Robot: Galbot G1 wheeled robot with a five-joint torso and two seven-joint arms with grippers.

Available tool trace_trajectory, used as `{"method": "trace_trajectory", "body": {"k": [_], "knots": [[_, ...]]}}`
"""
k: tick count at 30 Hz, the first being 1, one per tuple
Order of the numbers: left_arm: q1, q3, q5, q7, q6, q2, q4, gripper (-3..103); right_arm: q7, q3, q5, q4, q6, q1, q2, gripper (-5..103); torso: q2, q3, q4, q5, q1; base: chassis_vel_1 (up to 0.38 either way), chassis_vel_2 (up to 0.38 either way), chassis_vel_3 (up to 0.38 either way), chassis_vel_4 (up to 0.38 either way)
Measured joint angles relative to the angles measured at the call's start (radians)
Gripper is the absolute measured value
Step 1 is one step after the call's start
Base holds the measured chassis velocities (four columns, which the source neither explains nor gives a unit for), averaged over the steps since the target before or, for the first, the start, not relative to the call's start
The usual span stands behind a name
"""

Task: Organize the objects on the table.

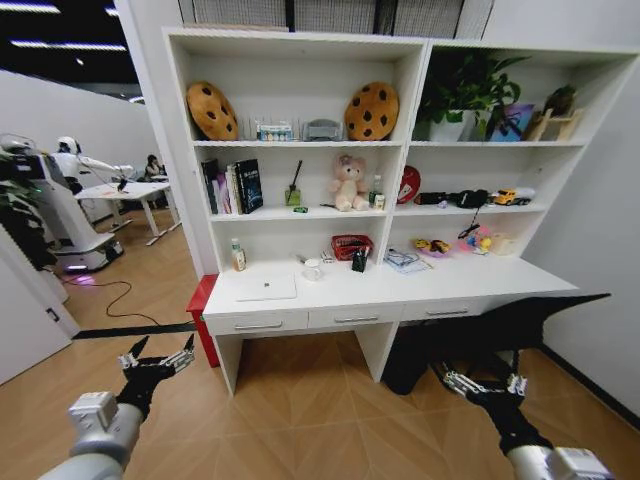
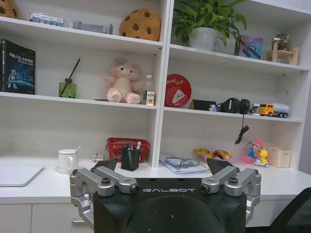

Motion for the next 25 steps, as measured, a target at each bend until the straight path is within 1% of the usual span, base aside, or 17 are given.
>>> {"method": "trace_trajectory", "body": {"k": [25], "knots": [[0.0,0.0,0.0,0.0,0.0,0.0,0.0,100,0.0,0.0,0.0,0.0,0.0,0.0,0.0,100,0.0,0.0,0.0001,0.0,0.0,0.0,0.0,0.0,0.0]]}}
